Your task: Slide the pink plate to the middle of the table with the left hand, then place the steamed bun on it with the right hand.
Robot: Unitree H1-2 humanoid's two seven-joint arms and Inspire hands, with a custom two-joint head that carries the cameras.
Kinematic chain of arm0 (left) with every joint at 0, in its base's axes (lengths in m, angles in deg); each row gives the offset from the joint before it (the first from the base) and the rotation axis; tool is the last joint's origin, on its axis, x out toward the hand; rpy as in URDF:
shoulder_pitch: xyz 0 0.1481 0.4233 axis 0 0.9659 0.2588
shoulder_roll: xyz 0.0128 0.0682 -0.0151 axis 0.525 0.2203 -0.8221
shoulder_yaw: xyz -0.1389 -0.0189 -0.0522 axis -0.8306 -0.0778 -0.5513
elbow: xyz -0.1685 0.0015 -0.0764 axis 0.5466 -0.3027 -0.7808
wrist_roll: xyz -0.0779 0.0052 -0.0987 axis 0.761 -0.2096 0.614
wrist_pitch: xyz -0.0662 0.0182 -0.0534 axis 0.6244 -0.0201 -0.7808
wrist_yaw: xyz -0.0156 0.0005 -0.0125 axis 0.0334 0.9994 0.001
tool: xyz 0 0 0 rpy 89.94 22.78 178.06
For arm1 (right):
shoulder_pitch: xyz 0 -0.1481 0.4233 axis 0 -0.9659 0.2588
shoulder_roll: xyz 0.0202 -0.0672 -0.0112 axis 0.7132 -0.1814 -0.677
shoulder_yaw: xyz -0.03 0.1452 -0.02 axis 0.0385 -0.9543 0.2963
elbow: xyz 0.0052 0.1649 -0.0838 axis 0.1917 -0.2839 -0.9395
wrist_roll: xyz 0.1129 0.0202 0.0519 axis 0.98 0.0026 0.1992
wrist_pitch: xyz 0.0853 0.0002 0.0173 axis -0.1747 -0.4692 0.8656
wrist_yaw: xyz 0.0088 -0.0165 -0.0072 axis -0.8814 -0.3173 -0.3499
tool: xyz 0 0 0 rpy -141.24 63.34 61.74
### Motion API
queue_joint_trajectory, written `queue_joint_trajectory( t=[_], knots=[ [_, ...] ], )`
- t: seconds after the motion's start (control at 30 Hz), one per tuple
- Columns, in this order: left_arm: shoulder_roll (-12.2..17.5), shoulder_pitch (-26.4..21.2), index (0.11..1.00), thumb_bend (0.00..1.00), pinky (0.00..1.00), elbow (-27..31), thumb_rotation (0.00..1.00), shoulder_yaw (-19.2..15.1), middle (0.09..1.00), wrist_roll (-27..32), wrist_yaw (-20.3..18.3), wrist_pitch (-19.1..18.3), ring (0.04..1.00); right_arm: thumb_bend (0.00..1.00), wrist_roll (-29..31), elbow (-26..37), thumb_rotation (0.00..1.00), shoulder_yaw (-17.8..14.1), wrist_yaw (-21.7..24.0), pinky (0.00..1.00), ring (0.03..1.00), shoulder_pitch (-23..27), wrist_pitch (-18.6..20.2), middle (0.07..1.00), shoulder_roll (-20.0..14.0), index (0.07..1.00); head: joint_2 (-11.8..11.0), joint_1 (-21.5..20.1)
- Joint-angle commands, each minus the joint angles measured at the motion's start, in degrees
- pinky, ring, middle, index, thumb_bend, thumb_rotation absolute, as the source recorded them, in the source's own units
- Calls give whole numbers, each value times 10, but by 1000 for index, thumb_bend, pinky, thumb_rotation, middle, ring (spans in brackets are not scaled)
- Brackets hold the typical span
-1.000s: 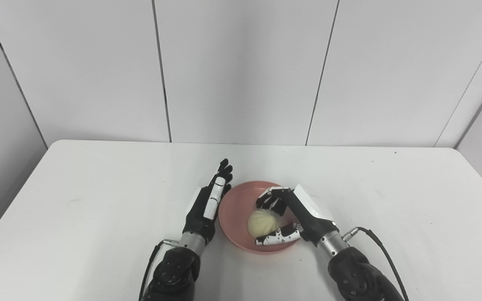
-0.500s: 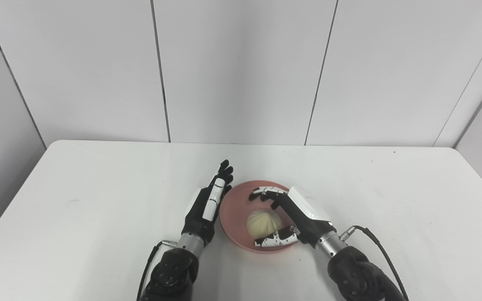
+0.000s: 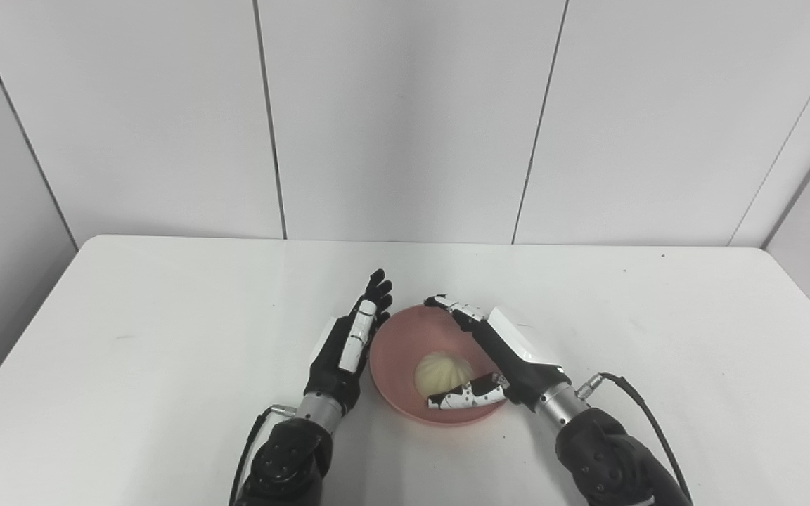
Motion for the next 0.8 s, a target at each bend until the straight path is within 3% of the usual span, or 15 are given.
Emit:
queue_joint_trajectory(
  t=[0.0,0.17,0.43,0.63,0.77],
  knots=[
    [5,21,1000,681,1000,-16,1000,-1,1000,1,0,-32,1000,659,-1,23,260,-8,-9,794,918,14,2,926,-4,887,0,0],
    [6,18,1000,682,1000,-26,1000,-2,1000,-1,2,-23,1000,658,10,22,283,-14,-13,816,924,15,-9,938,-4,899,-1,-3],
    [7,13,1000,656,1000,-35,1000,-4,1000,1,0,-12,1000,639,16,24,411,-25,-23,835,933,13,-14,969,-2,939,-4,-9],
    [6,11,1000,616,1000,-41,1000,-7,1000,4,1,2,1000,665,46,4,619,-46,-58,886,963,12,-49,993,4,986,-5,-11],
    [3,10,1000,608,1000,-47,1000,-10,1000,-1,9,15,1000,624,54,-4,635,-60,-90,897,978,8,-63,998,10,998,-6,-11]
  ],
)
